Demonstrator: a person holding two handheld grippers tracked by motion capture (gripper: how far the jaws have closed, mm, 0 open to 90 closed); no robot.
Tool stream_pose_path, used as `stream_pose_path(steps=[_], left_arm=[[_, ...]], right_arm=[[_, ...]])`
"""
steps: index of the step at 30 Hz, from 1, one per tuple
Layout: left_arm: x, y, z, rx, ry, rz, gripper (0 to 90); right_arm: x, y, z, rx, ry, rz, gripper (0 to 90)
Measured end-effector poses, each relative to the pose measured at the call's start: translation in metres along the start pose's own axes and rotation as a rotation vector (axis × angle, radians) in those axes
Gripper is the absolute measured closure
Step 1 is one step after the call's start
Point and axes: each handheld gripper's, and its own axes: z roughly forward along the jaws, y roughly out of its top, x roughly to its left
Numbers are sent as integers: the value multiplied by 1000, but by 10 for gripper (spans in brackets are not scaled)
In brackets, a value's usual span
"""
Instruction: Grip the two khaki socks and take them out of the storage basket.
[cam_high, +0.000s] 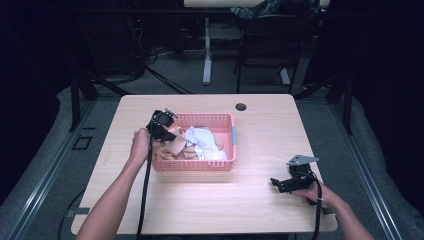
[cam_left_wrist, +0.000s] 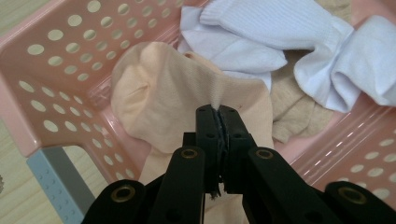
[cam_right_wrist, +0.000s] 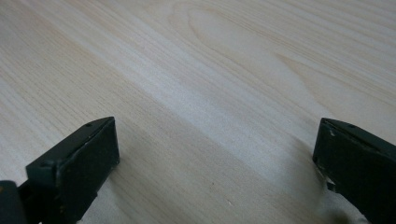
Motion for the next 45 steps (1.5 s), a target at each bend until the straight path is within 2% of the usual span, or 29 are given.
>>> stream_pose_path(steps=[6,22,25,31,37,40,45], left_arm=[[5,-2,-8,-21,1,-11,882],[14,8,-56,-115,21,-19,884],[14,9,-61,-123,23,-13,884],[16,13,-76,-144,3,-14,884],[16,17,-89,-161,9,-8,884],[18,19,-101,-184,12,-9,884],[21,20,-114,-198,28,-11,884]], right_arm=[[0,0,0,0,0,0,0],[0,0,0,0,-1,0,0],[0,0,0,0,-2,0,0],[0,0,0,0,-1,0,0],[0,0,0,1,-1,-1,0],[0,0,0,0,-1,-1,0],[0,0,0,1,-1,-1,0]])
